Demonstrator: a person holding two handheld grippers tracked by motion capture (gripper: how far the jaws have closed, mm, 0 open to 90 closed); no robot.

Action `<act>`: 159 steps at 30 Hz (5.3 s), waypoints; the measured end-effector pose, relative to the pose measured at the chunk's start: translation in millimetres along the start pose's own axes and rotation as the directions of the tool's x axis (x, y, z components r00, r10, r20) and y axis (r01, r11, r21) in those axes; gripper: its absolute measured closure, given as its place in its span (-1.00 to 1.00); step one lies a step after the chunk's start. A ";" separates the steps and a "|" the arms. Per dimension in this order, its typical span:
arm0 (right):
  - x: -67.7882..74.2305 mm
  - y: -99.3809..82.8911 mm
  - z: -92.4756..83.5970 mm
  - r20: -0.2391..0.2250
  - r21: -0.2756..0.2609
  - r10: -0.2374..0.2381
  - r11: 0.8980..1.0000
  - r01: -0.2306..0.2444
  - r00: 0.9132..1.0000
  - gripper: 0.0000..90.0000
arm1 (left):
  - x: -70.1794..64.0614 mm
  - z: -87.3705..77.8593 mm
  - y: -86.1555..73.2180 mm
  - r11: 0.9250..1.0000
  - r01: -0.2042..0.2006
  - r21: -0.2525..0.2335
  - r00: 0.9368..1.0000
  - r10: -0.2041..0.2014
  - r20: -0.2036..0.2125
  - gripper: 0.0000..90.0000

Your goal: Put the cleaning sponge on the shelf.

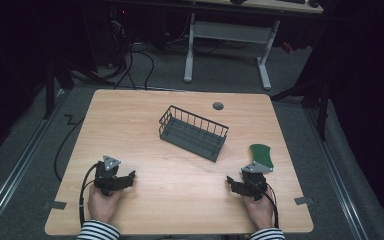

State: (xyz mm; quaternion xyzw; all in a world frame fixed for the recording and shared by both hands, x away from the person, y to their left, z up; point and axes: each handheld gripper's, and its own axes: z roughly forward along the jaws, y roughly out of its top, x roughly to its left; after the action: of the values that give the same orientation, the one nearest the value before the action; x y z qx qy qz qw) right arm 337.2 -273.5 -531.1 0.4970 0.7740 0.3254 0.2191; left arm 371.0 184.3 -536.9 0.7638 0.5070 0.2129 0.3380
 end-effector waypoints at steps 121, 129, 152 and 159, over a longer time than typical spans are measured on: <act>-46.7 156.8 24.2 -0.038 -0.102 0.163 0.981 -0.166 0.986 0.24 | -38.3 60.1 200.3 0.999 0.026 -0.035 0.991 -0.021 0.133 -0.03; -49.7 154.8 31.0 -0.052 -0.071 0.171 0.982 -0.174 0.984 0.32 | -37.8 69.7 197.2 0.999 0.032 0.000 0.990 -0.032 0.139 0.15; -38.0 150.7 30.2 -0.133 -0.011 0.110 0.994 -0.112 0.985 0.63 | -33.1 61.8 185.5 0.999 -0.016 0.038 0.978 0.008 0.207 0.83; -30.7 147.4 25.3 -0.144 -0.002 0.086 0.996 -0.087 0.986 0.63 | -31.8 55.7 177.2 0.999 -0.024 0.040 0.976 0.015 0.219 0.85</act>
State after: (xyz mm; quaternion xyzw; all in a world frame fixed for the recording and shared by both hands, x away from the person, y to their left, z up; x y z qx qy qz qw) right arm 458.9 -250.9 -441.8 0.5043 0.7642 0.3730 0.1505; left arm 507.4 92.8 -444.6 0.7945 0.4636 0.1200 0.3735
